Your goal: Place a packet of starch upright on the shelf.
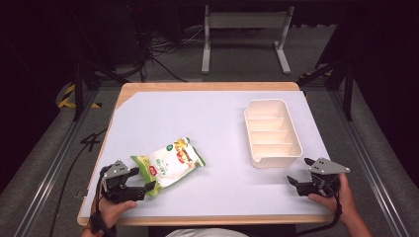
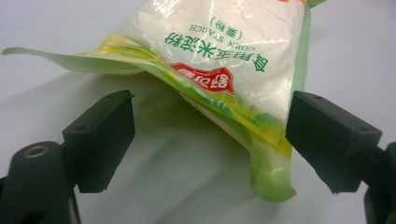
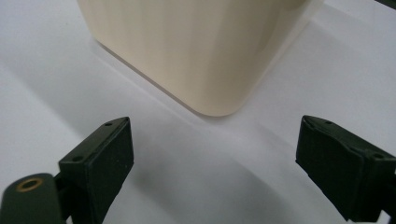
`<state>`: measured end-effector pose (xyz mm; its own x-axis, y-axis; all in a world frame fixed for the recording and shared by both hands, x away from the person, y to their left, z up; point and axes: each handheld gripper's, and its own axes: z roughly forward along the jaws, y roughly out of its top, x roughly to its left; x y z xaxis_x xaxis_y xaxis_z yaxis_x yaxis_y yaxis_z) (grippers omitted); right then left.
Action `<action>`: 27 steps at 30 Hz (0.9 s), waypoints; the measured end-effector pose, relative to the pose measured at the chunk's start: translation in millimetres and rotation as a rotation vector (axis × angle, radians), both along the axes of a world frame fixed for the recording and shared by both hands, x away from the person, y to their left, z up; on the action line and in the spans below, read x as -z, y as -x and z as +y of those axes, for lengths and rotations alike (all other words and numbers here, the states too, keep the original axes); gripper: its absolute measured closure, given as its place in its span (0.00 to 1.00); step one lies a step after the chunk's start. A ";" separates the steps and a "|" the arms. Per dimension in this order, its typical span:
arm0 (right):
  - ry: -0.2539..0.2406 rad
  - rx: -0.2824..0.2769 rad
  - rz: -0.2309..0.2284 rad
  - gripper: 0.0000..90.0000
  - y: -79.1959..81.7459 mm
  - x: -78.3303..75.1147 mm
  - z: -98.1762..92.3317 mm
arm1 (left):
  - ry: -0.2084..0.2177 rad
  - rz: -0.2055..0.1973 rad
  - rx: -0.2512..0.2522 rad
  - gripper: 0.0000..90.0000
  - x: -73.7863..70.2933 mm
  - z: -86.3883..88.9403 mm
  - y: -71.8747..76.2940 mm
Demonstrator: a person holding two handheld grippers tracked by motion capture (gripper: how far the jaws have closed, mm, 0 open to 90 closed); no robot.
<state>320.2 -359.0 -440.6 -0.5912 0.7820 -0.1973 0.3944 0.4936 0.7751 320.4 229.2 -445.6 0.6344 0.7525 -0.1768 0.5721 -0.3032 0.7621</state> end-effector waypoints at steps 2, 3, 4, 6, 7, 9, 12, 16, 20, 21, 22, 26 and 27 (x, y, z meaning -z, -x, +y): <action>0.003 0.000 0.000 0.12 0.1 0.4 0.0 | -0.001 0.019 0.007 0.18 1.1 -2.7 -1.7; 0.005 -0.001 -0.002 0.12 0.3 0.2 0.3 | -0.008 0.022 0.000 0.19 1.3 -3.6 -2.8; 0.006 -0.002 -0.004 0.12 0.8 -0.4 1.1 | -0.010 0.028 0.003 0.19 1.5 -4.5 -4.1; 0.009 -0.008 -0.009 0.12 2.0 -1.6 3.1 | -0.008 0.036 0.006 0.21 1.9 -6.2 -7.0; 0.013 -0.013 -0.009 0.12 2.4 -1.6 3.9 | -0.010 0.044 0.008 0.21 2.0 -7.7 -8.7; 0.017 -0.009 -0.006 0.12 2.5 -1.5 4.3 | -0.014 0.048 0.012 0.22 2.2 -10.2 -12.0; 0.010 -0.006 -0.008 0.12 1.6 -2.1 3.4 | -0.011 0.073 0.020 0.25 4.0 -14.7 -19.8; 0.007 -0.007 -0.002 0.12 1.2 -0.8 2.7 | 0.008 0.111 -0.005 0.27 3.3 -19.3 -32.2; 0.007 -0.009 -0.009 0.12 1.9 -1.4 2.8 | 0.064 0.164 -0.007 0.30 3.4 -22.4 -49.8; 0.006 -0.009 -0.010 0.12 2.2 -1.7 2.7 | 0.078 0.170 -0.005 0.31 3.7 -22.5 -53.5; 0.004 -0.009 -0.010 0.12 2.3 -2.0 2.7 | 0.097 0.175 -0.005 0.34 4.0 -22.5 -57.8; 0.004 -0.013 -0.008 0.13 1.4 -1.5 2.9 | 0.094 0.146 0.014 0.64 -1.3 -24.3 -71.7; 0.007 -0.014 -0.009 0.13 1.4 -1.4 3.2 | 0.100 0.140 0.023 0.70 -2.3 -25.3 -76.8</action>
